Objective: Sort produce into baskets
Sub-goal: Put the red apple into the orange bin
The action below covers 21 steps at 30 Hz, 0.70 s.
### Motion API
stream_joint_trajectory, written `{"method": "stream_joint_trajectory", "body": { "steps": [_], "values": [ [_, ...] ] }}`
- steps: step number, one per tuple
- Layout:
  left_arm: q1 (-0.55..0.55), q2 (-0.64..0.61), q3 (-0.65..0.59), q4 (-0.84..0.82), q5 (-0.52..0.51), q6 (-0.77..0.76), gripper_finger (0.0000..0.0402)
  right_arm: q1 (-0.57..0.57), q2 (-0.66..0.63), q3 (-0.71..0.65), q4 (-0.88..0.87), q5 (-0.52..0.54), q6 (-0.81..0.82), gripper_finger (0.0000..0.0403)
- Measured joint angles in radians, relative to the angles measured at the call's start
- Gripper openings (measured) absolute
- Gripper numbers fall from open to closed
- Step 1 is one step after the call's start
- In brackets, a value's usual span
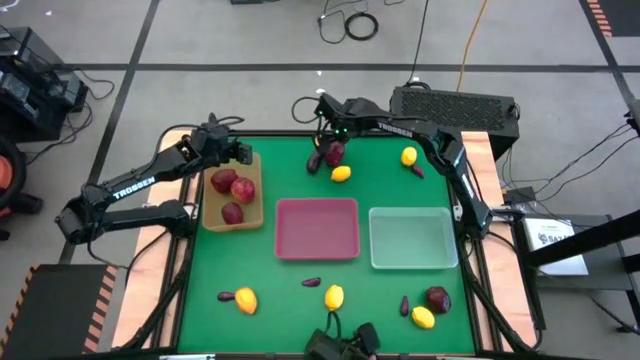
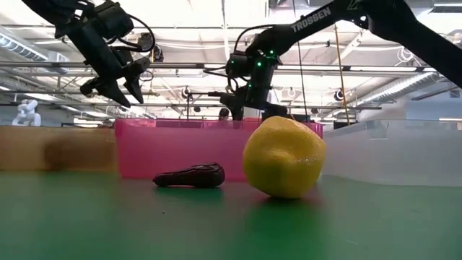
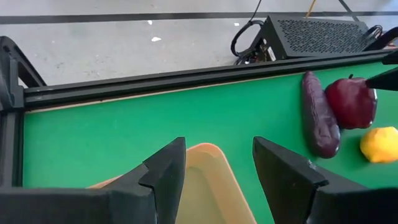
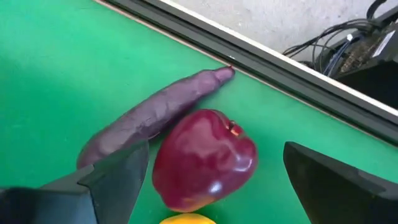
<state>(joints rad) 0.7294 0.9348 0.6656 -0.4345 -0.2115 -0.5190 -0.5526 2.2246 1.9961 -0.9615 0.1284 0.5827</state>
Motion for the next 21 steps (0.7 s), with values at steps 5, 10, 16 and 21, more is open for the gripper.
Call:
{"method": "stream_joint_trajectory", "body": {
  "steps": [5, 10, 16, 21],
  "values": [
    [-0.003, 0.000, 0.000, 0.001, 0.000, -0.033, 0.0194, -0.006, 0.039, -0.003, -0.007, -0.048, 0.003, 0.0361],
    [-0.004, 0.001, -0.013, 0.006, -0.002, -0.051, 0.0194, -0.003, 0.069, -0.003, -0.009, -0.056, -0.004, 0.0361],
    [-0.004, 0.001, -0.021, 0.000, -0.001, -0.052, 0.0194, 0.000, 0.076, -0.006, -0.011, -0.062, -0.026, 0.0361],
    [-0.004, 0.001, -0.021, 0.000, -0.001, -0.052, 0.0194, 0.000, 0.074, -0.026, 0.006, -0.081, -0.040, 0.0361]
  ]
}}
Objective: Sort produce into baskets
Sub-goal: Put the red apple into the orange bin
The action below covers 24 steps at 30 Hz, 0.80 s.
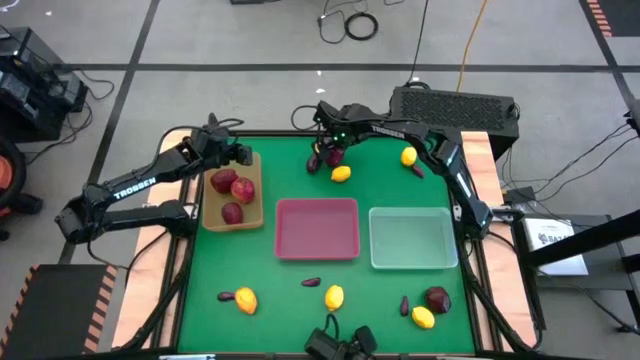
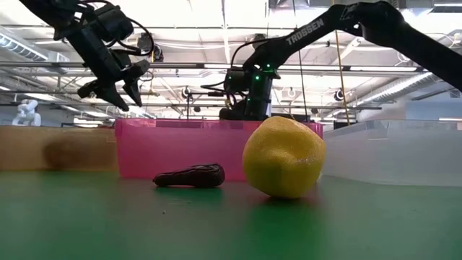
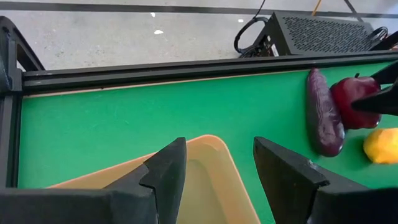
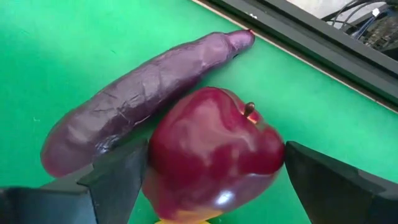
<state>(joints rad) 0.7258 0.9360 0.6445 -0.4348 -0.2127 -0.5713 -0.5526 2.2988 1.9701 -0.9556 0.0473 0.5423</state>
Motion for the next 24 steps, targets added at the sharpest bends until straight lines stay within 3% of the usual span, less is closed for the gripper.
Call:
{"method": "stream_joint_trajectory", "body": {
  "steps": [11, 24],
  "values": [
    [0.000, 0.000, 0.000, 0.000, 0.000, 0.000, 0.0194, -0.004, -0.002, -0.011, 0.000, -0.023, -0.040, 0.0314],
    [0.000, 0.000, -0.001, 0.000, -0.002, 0.008, 0.0194, 0.030, 0.010, 0.202, -0.107, -0.030, -0.094, 0.0298]
  ]
}}
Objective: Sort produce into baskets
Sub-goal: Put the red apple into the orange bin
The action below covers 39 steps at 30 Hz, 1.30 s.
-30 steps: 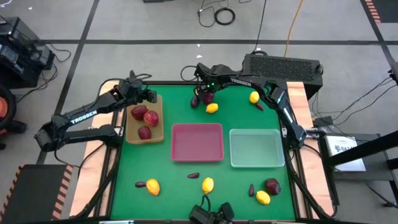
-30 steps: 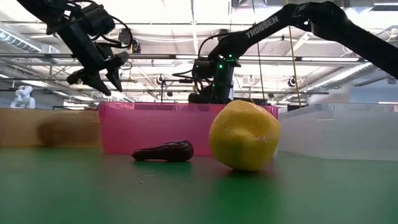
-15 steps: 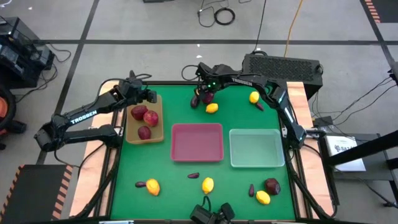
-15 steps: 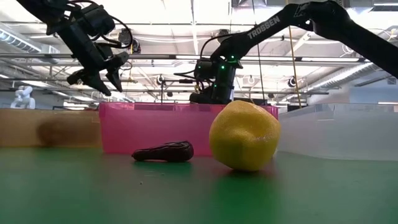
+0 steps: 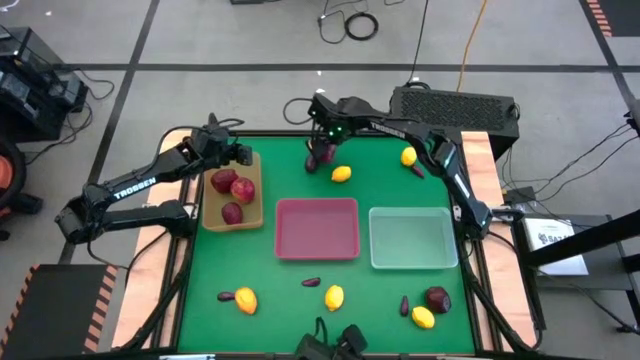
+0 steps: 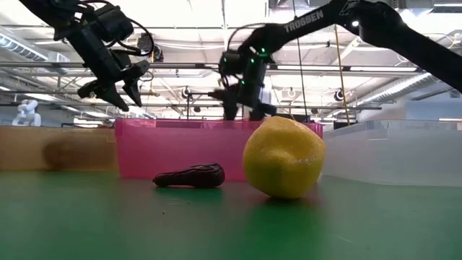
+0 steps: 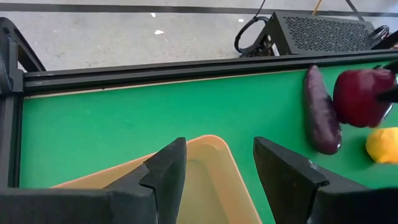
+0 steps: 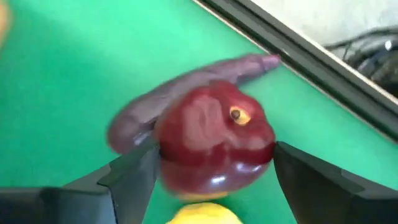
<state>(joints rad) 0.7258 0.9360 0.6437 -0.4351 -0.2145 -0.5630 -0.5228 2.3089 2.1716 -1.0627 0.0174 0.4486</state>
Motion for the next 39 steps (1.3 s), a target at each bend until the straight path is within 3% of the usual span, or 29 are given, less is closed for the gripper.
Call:
{"method": "stream_joint_trajectory", "body": {
  "steps": [6, 11, 13, 17, 21, 24, 28, 39],
  "values": [
    [0.000, 0.000, 0.000, 0.000, -0.028, 0.002, 0.0194, 0.061, -0.003, 0.101, 0.012, -0.029, -0.025, 0.0278],
    [0.000, 0.000, 0.000, 0.000, -0.030, 0.017, 0.0194, 0.126, -0.005, 0.109, 0.007, -0.056, -0.042, 0.0264],
    [0.000, 0.000, 0.000, -0.001, -0.030, 0.023, 0.0194, 0.149, -0.005, 0.109, 0.011, -0.019, -0.054, 0.0262],
    [0.000, 0.000, 0.000, -0.001, -0.030, 0.024, 0.0194, 0.163, -0.005, 0.109, 0.037, 0.160, -0.075, 0.0261],
    [0.000, 0.000, 0.000, -0.001, -0.029, 0.026, 0.0194, 0.134, -0.005, 0.109, 0.016, 0.187, -0.072, 0.0261],
    [0.000, 0.000, 0.000, -0.001, -0.029, 0.024, 0.0194, 0.109, -0.005, 0.109, -0.017, 0.172, -0.086, 0.0273],
    [0.000, 0.000, 0.000, -0.001, -0.029, 0.022, 0.0194, 0.074, -0.003, 0.109, -0.012, 0.040, -0.115, 0.0300],
    [0.000, 0.000, 0.000, -0.001, -0.022, 0.019, 0.0194, 0.049, 0.098, 0.110, -0.005, 0.046, -0.304, 0.0364]
  ]
}}
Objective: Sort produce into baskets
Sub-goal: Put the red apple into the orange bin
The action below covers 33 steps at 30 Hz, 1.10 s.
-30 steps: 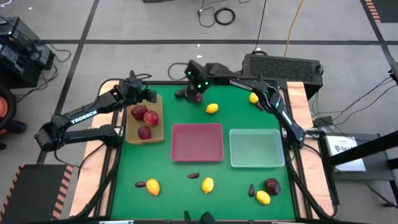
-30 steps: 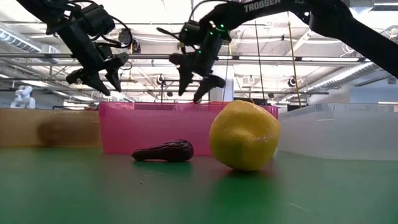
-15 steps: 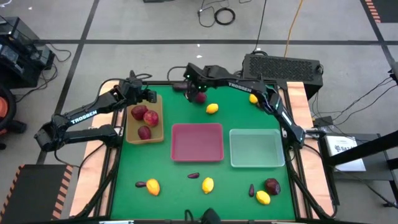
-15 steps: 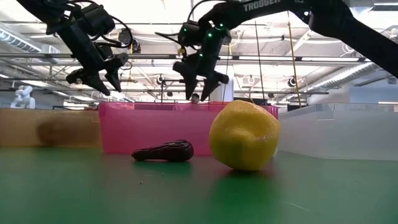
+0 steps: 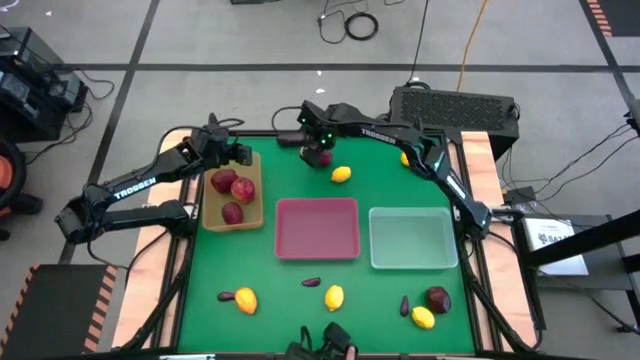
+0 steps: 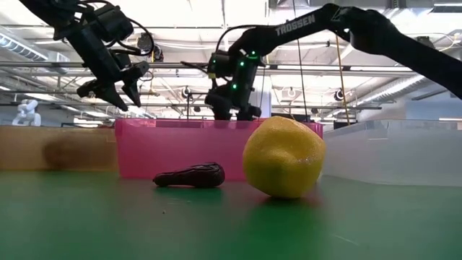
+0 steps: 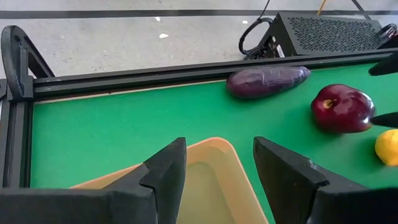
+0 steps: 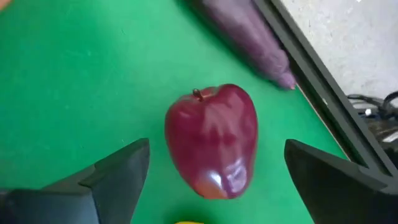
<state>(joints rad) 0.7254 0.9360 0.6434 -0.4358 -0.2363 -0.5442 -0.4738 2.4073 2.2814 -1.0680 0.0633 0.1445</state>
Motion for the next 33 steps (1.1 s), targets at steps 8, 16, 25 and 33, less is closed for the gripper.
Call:
{"method": "stream_joint_trajectory", "body": {
  "steps": [8, 16, 25, 33],
  "values": [
    [-0.015, 0.000, 0.000, -0.039, 0.005, -0.001, 0.0194, 0.005, 0.047, 0.000, 0.013, 0.034, -0.048, 0.0370],
    [-0.038, 0.000, 0.000, -0.051, 0.001, -0.028, 0.0194, 0.010, 0.117, 0.000, 0.018, -0.014, -0.060, 0.0370],
    [-0.045, 0.000, 0.000, -0.057, -0.003, -0.053, 0.0194, 0.037, 0.142, 0.000, 0.026, 0.009, -0.063, 0.0340],
    [-0.044, 0.000, 0.000, -0.169, -0.050, -0.053, 0.0194, 0.045, 0.134, 0.059, 0.003, 0.046, -0.078, 0.0301]
  ]
}}
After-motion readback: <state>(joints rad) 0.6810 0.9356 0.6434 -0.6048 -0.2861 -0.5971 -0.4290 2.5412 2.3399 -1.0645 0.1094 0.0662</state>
